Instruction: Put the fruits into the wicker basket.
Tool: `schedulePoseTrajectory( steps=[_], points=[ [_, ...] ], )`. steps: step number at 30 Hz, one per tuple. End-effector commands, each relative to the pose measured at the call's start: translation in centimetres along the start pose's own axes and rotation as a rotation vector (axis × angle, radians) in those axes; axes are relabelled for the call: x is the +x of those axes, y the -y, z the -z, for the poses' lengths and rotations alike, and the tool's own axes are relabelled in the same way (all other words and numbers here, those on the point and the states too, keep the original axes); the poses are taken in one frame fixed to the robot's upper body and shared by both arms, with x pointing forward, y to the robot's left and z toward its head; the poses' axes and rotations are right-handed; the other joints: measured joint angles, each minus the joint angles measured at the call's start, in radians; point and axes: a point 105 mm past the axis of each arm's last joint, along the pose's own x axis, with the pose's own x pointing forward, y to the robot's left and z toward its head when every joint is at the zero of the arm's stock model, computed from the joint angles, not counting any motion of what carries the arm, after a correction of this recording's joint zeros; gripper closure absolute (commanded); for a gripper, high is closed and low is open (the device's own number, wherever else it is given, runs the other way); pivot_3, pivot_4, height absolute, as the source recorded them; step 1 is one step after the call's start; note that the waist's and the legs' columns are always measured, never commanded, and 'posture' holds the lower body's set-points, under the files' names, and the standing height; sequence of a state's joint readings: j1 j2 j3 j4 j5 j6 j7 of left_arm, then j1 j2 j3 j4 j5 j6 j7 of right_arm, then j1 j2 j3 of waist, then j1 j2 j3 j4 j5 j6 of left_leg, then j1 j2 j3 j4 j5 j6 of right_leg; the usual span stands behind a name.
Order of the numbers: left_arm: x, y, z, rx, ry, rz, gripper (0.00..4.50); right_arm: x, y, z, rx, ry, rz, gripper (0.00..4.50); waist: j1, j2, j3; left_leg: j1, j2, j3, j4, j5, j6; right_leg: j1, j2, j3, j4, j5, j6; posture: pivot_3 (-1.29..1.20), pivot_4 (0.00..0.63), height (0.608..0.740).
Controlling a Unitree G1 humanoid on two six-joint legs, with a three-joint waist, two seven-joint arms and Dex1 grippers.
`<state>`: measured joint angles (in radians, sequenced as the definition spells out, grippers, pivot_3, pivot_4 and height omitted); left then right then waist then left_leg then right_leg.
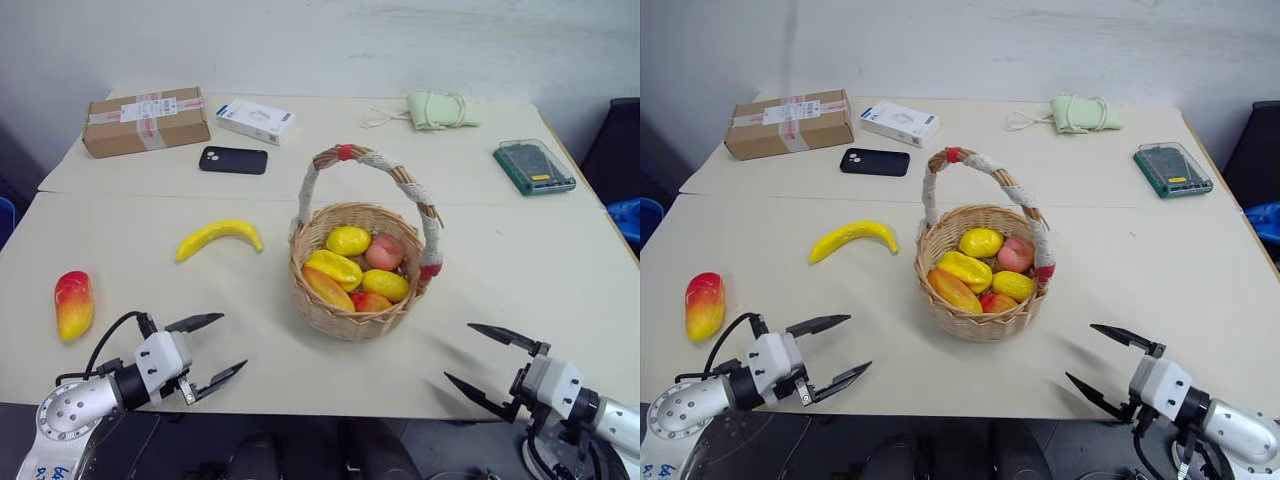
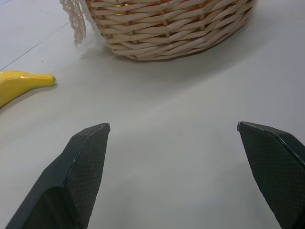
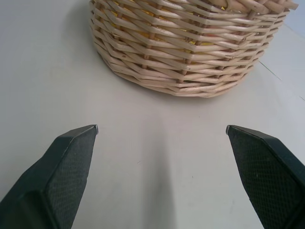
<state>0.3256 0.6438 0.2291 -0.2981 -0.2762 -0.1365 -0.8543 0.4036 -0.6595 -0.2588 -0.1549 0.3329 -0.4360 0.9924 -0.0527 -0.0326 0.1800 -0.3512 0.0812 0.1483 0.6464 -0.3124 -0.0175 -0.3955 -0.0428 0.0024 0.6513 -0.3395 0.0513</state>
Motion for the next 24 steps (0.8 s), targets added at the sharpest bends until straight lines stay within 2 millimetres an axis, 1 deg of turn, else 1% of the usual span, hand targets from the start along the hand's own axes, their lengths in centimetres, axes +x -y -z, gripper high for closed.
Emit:
schedulePoseTrajectory(
  steps=[1, 7, 9, 11, 13, 15, 17, 19, 20, 22, 23, 24],
  points=[
    [-0.1, -0.3, -0.7, 0.021, 0.024, 0.005, 0.0, 0.0, 0.2, -0.2, -0.013, 0.014, -0.005, 0.05, 0.0, 0.0, 0.0, 0.0, 0.0, 0.0, 0.0, 0.0, 0.0, 0.0, 0.0, 0.0, 0.0, 0.0, 0.0, 0.0, 0.15, 0.74],
    [-0.5, -0.2, -0.8, -0.038, 0.036, 0.037, 0.0, 0.2, 0.3, -0.3, -0.014, 0.03, -0.01, 0.05, -0.001, 0.0, 0.0, 0.0, 0.0, 0.0, 0.0, 0.0, 0.0, 0.0, 0.0, 0.0, 0.0, 0.0, 0.0, 0.0, 0.15, 0.74],
    [-0.8, -0.1, -1.2, -0.103, 0.065, 0.07, 0.0, 0.4, 0.1, -0.4, -0.003, 0.042, -0.025, 0.05, -0.001, 0.0, 0.0, 0.0, 0.0, 0.0, 0.0, 0.0, 0.0, 0.0, 0.0, 0.0, 0.0, 0.0, 0.0, 0.0, 0.15, 0.74],
    [-0.9, -0.3, -1.4, -0.128, 0.075, 0.074, 0.0, 0.6, 0.1, -0.8, 0.003, 0.062, -0.034, 0.05, -0.001, 0.001, 0.0, 0.0, 0.0, 0.0, 0.0, 0.0, 0.0, 0.0, 0.0, 0.0, 0.0, 0.0, 0.0, 0.0, 0.15, 0.74],
    [-0.9, -0.7, -1.2, -0.111, 0.054, 0.087, 0.0, 0.9, 0.5, -1.2, 0.013, 0.085, -0.013, 0.05, -0.001, 0.001, 0.0, 0.0, 0.0, 0.0, 0.0, 0.0, 0.0, 0.0, 0.0, 0.0, 0.0, 0.0, 0.0, 0.0, 0.15, 0.74],
    [-1.2, -1.5, -1.1, -0.122, 0.034, 0.096, 0.0, 1.2, 0.5, -2.1, 0.06, 0.123, -0.014, 0.05, -0.001, 0.001, 0.0, 0.0, 0.0, 0.0, 0.001, 0.0, 0.0, 0.0, 0.0, 0.0, 0.0, 0.0, 0.0, 0.0, 0.15, 0.74],
    [-1.9, -2.4, -1.0, -0.159, 0.018, 0.093, 0.0, 1.6, 0.1, -4.0, 0.1, 0.229, -0.031, 0.05, 0.0, 0.001, 0.001, 0.0, 0.0, 0.0, 0.0, 0.0, 0.0, 0.0, 0.0, 0.0, 0.001, 0.0, 0.0, 0.0, 0.15, 0.74],
    [-2.9, -3.1, -1.2, -0.267, 0.013, 0.098, 0.0, 2.1, -0.1, -5.4, 0.106, 0.294, -0.04, 0.05, -0.003, 0.001, 0.001, 0.0, 0.001, 0.0, 0.0, 0.0, -0.001, -0.001, 0.0, -0.001, 0.001, 0.0, 0.0, 0.0, 0.15, 0.74],
    [-3.4, -3.7, -1.5, -0.29, 0.038, 0.054, 0.0, 2.2, -0.3, -5.7, 0.106, 0.305, -0.047, 0.05, -0.005, 0.001, 0.001, 0.0, 0.001, -0.001, 0.0, 0.0, -0.001, -0.001, 0.001, -0.001, 0.001, 0.0, 0.0, 0.0, 0.15, 0.74],
    [-4.5, -5.6, -1.8, -0.332, 0.118, -0.136, 0.0, 2.6, -0.6, -6.8, 0.084, 0.354, -0.07, 0.05, -0.004, 0.003, 0.002, 0.0, 0.001, -0.001, 0.0, 0.0, -0.001, -0.001, 0.001, -0.001, 0.001, 0.0, 0.0, 0.0, 0.15, 0.74],
    [-5.6, -6.3, -1.3, -0.34, 0.125, -0.238, 0.0, 2.9, -0.7, -7.7, 0.072, 0.39, -0.079, 0.05, -0.004, 0.003, 0.002, 0.0, 0.001, 0.0, 0.001, 0.0, -0.001, -0.001, 0.0, -0.001, 0.001, 0.0, 0.0, 0.0, 0.15, 0.74],
    [-6.9, -6.4, -0.3, -0.342, 0.097, -0.323, 0.0, 3.3, -1.0, -8.9, 0.071, 0.438, -0.111, 0.05, -0.005, 0.003, 0.002, 0.0, 0.001, 0.0, 0.001, 0.0, -0.001, -0.001, 0.0, 0.0, 0.001, 0.0, 0.0, 0.0, 0.15, 0.74]
  ],
)
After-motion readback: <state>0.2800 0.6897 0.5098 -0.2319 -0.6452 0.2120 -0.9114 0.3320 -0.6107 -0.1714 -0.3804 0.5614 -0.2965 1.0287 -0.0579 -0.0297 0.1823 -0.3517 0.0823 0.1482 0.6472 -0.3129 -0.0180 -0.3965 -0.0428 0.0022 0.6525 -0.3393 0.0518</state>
